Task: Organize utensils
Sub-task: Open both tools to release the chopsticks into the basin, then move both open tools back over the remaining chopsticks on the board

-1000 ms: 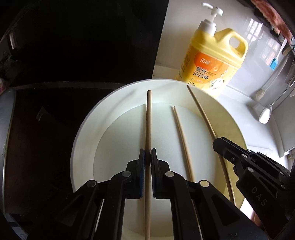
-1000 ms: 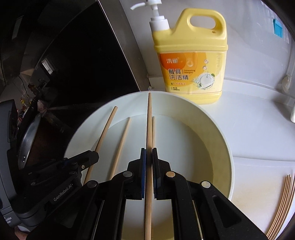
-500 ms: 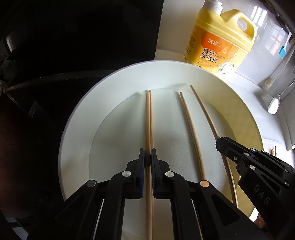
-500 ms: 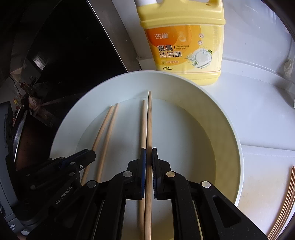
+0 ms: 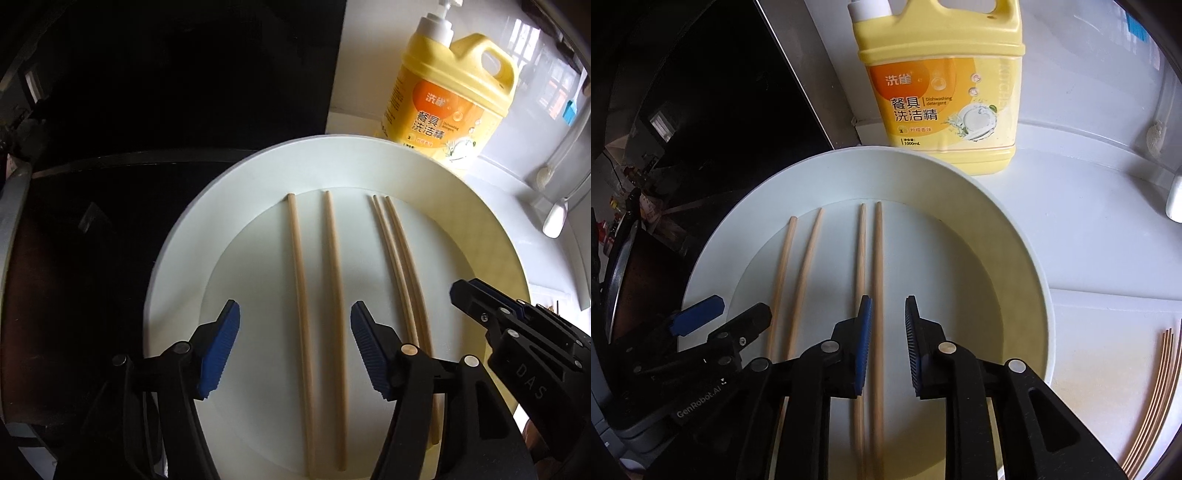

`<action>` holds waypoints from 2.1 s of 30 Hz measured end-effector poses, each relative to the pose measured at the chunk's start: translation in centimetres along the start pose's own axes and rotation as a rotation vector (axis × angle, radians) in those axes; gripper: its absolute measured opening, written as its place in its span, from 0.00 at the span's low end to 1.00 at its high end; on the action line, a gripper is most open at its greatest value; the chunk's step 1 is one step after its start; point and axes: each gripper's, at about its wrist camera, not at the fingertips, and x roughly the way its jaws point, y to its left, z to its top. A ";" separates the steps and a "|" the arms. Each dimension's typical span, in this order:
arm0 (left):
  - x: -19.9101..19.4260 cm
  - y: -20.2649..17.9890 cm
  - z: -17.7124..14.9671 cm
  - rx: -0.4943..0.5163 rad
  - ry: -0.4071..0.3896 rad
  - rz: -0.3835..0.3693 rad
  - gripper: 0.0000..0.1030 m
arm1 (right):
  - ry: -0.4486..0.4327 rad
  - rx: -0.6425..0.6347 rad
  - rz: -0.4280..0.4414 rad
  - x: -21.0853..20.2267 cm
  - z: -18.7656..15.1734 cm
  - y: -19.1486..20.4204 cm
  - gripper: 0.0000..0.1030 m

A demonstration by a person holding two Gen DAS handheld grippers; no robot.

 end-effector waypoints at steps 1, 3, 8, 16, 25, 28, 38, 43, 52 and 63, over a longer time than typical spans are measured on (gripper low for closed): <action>-0.3 0.4 0.0 -0.004 -0.001 0.001 0.63 | 0.008 0.003 -0.001 0.2 0.3 0.0 0.19; -0.6 0.9 0.0 -0.012 -0.004 0.007 0.68 | 0.006 0.002 0.003 0.0 0.2 0.0 0.22; -1.1 0.9 -0.3 -0.023 -0.012 0.022 0.75 | -0.014 -0.011 0.005 -0.7 0.1 0.2 0.33; -3.3 1.3 -0.9 -0.083 -0.040 0.038 0.87 | -0.076 -0.049 0.006 -3.2 -0.5 0.4 0.48; -7.0 -0.2 -2.4 -0.114 -0.079 0.072 0.90 | -0.093 -0.061 0.044 -6.7 -2.2 -1.0 0.60; -8.3 -1.7 -3.2 -0.109 -0.098 0.079 0.90 | -0.093 -0.059 0.059 -8.3 -3.0 -2.1 0.61; -11.2 -9.3 -5.6 -0.073 -0.132 0.027 0.93 | -0.126 -0.035 0.004 -14.8 -7.9 -9.4 0.66; -11.4 -14.5 -7.0 -0.053 -0.128 -0.035 0.93 | -0.126 0.016 -0.057 -17.3 -10.7 -15.1 0.67; -10.0 -22.7 -9.6 0.062 -0.071 -0.049 0.93 | -0.117 0.160 -0.134 -18.6 -14.6 -25.1 0.67; -4.9 -26.8 -11.1 0.252 -0.038 -0.095 0.93 | -0.117 0.260 -0.240 -15.4 -16.7 -26.8 0.67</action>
